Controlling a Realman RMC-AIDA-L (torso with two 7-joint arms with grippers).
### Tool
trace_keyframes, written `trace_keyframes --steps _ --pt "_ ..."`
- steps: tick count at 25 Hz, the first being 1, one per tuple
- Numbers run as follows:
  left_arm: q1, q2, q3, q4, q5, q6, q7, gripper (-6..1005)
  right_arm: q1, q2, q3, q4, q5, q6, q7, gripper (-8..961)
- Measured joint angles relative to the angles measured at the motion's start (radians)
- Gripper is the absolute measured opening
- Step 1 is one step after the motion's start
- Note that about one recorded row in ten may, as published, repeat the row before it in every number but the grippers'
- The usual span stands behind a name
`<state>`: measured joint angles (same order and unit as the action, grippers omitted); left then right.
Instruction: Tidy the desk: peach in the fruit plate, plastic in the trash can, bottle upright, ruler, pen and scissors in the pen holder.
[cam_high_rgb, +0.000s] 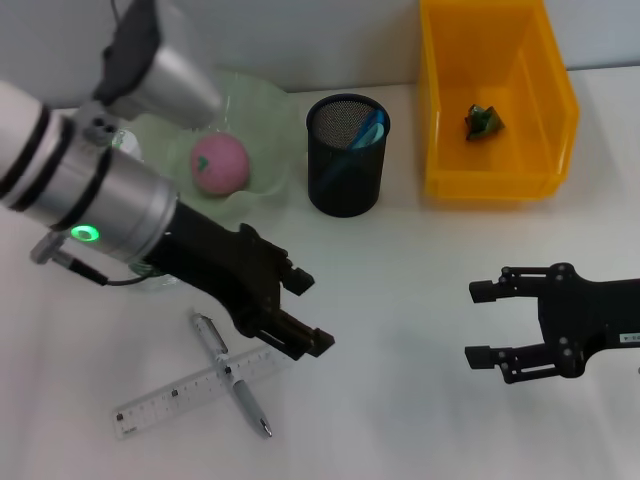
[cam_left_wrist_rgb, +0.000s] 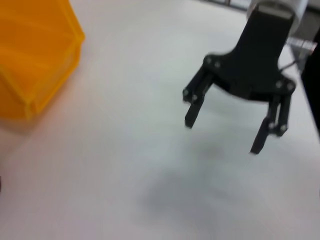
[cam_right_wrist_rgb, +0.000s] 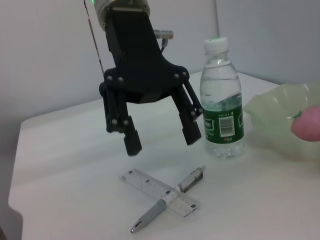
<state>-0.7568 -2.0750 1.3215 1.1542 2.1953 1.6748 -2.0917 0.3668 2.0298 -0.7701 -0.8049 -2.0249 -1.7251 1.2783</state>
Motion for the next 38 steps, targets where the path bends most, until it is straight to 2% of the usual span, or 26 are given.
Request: trace_keyframes --steps 2,4,5,6,7,9,10,12,14,15,22,24,27,38 --pt "-0.018 -0.002 0.041 0.021 0.035 -0.007 -0.043 783 0.003 0.000 0.000 -0.009 0.000 0.000 0.000 802" --pt "-0.018 -0.002 0.041 0.021 0.035 -0.007 -0.043 780 0.003 0.000 0.000 -0.013 0.000 0.000 0.000 802" --pt "-0.037 -0.004 0.117 0.058 0.089 -0.022 -0.116 779 0.003 0.000 0.000 -0.015 0.000 0.000 0.000 802" --pt "-0.043 -0.004 0.155 0.072 0.113 -0.031 -0.147 778 0.003 0.000 0.000 -0.017 0.000 0.000 0.001 802" --pt "-0.059 -0.005 0.250 0.092 0.172 -0.062 -0.230 778 0.002 0.000 0.000 -0.017 0.000 0.000 0.001 802" --pt "-0.059 -0.005 0.250 0.092 0.172 -0.062 -0.230 778 0.002 0.000 0.000 -0.017 0.000 0.001 0.001 802" --pt "-0.070 -0.006 0.333 0.096 0.218 -0.089 -0.298 778 0.002 -0.001 0.000 -0.018 0.000 0.001 0.001 802" --pt "-0.073 -0.006 0.403 0.097 0.244 -0.116 -0.347 778 0.002 -0.001 0.000 -0.021 0.000 0.001 0.001 802" --pt "-0.073 -0.006 0.403 0.097 0.244 -0.116 -0.347 778 0.000 -0.002 0.000 -0.025 0.000 0.001 0.001 801" --pt "-0.067 -0.006 0.433 0.094 0.250 -0.152 -0.386 777 0.000 -0.002 0.000 -0.025 0.000 0.001 0.001 801" --pt "-0.057 -0.005 0.440 0.092 0.248 -0.165 -0.403 777 -0.004 -0.003 -0.006 -0.036 0.000 0.001 -0.006 801" --pt "-0.015 -0.005 0.511 0.089 0.252 -0.240 -0.407 777 -0.002 -0.003 -0.009 -0.036 -0.005 0.001 -0.006 801" --pt "-0.002 -0.005 0.536 0.087 0.265 -0.273 -0.400 777 0.000 -0.002 -0.010 -0.036 -0.012 0.000 -0.007 801" --pt "0.002 -0.005 0.546 0.064 0.288 -0.297 -0.393 778 -0.002 -0.002 -0.011 -0.039 -0.014 -0.006 -0.008 801"
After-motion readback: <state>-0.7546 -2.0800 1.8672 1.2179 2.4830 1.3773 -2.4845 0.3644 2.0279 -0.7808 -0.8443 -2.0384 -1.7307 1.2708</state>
